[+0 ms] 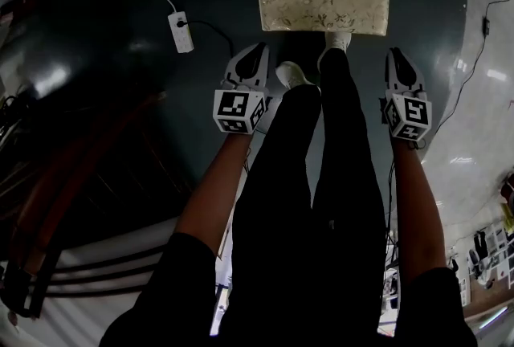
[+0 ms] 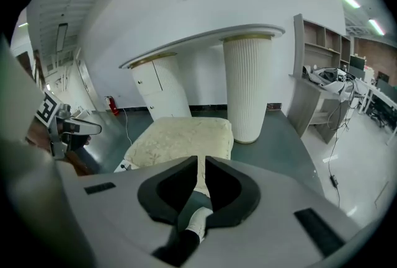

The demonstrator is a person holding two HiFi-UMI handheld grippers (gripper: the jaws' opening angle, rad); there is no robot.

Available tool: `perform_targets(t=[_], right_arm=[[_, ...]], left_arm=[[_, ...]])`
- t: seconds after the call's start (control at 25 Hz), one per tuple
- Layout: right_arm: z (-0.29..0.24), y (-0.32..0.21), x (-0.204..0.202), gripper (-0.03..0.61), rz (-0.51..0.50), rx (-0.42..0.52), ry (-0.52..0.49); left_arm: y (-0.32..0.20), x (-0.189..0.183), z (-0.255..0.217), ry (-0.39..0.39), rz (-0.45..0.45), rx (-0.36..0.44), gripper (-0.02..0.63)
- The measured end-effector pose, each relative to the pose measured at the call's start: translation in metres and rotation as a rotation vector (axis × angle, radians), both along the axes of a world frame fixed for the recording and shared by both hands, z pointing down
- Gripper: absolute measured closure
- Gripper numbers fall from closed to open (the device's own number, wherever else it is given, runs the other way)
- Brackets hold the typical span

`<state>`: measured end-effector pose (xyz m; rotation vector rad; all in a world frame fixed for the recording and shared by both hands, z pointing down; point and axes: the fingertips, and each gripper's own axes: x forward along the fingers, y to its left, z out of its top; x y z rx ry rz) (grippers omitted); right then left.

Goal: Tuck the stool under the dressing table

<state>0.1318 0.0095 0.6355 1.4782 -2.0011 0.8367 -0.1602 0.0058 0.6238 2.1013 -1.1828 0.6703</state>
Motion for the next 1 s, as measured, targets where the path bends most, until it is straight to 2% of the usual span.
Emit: perform_targets(t=[0.36,0.44,0.48,0.6,0.64,0.84,1.0], right_arm=[[0.078,0.001,0.003,0.533,-0.082,-0.069,0.051],[0.092,0.002,0.004,0.441,-0.113,-0.083,0.074],[0.097,0.004,0.005,0.424,-0.130,-0.090,0.085],[0.111,0.007,0.011,0.392,-0.141,-0.110,0.096],[0.116,0.007,0.014,0.380,-0.140,-0.118,0.090],[0.131,0.001,0.008,0.360,-0.178,-0.123,0.045],[0.133,-0.008,0.003,0.362,-0.195,-0.109,0.061]], left_arm=[[0.004,-0.006,0.078,-0.050,0.105,-0.035,0.595],[0.004,-0.012,0.089,-0.075,0.106,-0.042,0.594],[0.004,-0.014,0.095,-0.085,0.105,-0.048,0.584],[0.003,-0.017,0.117,-0.084,0.093,-0.085,0.445],[0.003,-0.017,0.124,-0.085,0.092,-0.097,0.430],[0.006,-0.013,0.150,-0.104,0.120,-0.140,0.397],[0.002,-0.009,0.156,-0.102,0.097,-0.149,0.397]])
